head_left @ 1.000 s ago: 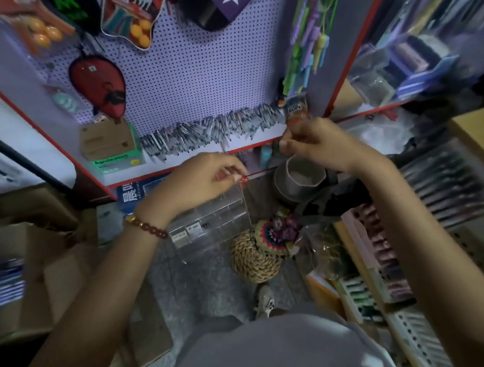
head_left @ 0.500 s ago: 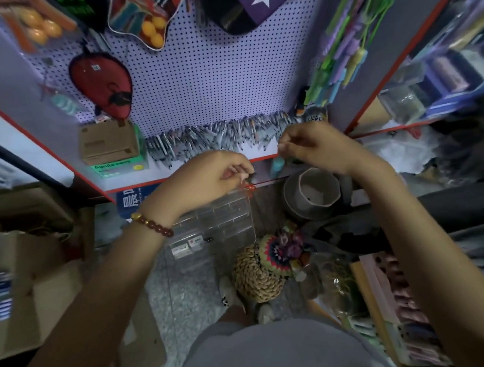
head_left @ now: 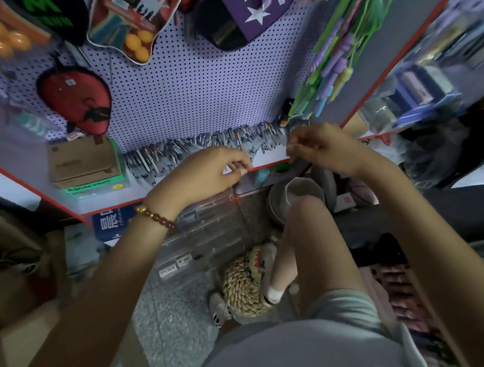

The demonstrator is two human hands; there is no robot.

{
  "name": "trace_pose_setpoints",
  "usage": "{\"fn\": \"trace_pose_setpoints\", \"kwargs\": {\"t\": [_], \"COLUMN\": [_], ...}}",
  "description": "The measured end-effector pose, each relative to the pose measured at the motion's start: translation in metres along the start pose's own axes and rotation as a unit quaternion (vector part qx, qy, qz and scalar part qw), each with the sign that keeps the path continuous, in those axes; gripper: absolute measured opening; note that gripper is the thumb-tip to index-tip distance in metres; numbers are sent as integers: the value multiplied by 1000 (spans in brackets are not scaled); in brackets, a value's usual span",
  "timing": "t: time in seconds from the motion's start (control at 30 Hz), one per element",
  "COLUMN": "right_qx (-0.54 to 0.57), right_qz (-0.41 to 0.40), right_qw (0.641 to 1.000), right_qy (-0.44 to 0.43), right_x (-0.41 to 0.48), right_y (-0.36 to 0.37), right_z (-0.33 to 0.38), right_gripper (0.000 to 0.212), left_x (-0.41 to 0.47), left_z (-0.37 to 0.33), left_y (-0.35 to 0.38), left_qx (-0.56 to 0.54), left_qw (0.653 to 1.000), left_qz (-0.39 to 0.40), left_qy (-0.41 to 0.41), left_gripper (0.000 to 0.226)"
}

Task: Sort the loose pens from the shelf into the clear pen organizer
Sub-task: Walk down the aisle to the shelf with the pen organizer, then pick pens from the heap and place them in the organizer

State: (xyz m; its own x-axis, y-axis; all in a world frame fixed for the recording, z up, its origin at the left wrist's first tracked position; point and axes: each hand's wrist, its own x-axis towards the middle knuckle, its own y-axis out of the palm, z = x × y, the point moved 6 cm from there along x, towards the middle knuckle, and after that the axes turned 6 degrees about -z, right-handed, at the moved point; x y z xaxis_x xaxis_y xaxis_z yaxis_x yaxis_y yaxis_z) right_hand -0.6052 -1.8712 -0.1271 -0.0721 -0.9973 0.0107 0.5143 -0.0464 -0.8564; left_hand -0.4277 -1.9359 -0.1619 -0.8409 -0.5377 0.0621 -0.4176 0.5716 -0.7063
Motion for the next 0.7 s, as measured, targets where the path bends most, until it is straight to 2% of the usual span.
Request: {"fn": "trace_pose_setpoints", "kwargs": {"t": [0.13,0.4,0.6,0.7], "right_qx": [-1,10,35,43], "right_qz": [20,60,140,210], "right_qw": [1000,998,983,966], "right_qy": [2,-32,-111,-145], "right_x": [22,82,173,230], "right_y": [1,13,41,65], "right_z": [1,-1,-17,-43], "right_gripper": [12,16,11,15], "left_x": [-2,21,45,71], "left_z": [23,50,91,121], "left_y": [-1,-17,-24,-22], "left_qx": [7,-20,-48,-60], "left_qw": [1000,997,985,965], "left_qz": [1,-59,-135,-184], "left_qy": [-18,-36,-97,-175], "left_gripper": [22,21,19,18]}}
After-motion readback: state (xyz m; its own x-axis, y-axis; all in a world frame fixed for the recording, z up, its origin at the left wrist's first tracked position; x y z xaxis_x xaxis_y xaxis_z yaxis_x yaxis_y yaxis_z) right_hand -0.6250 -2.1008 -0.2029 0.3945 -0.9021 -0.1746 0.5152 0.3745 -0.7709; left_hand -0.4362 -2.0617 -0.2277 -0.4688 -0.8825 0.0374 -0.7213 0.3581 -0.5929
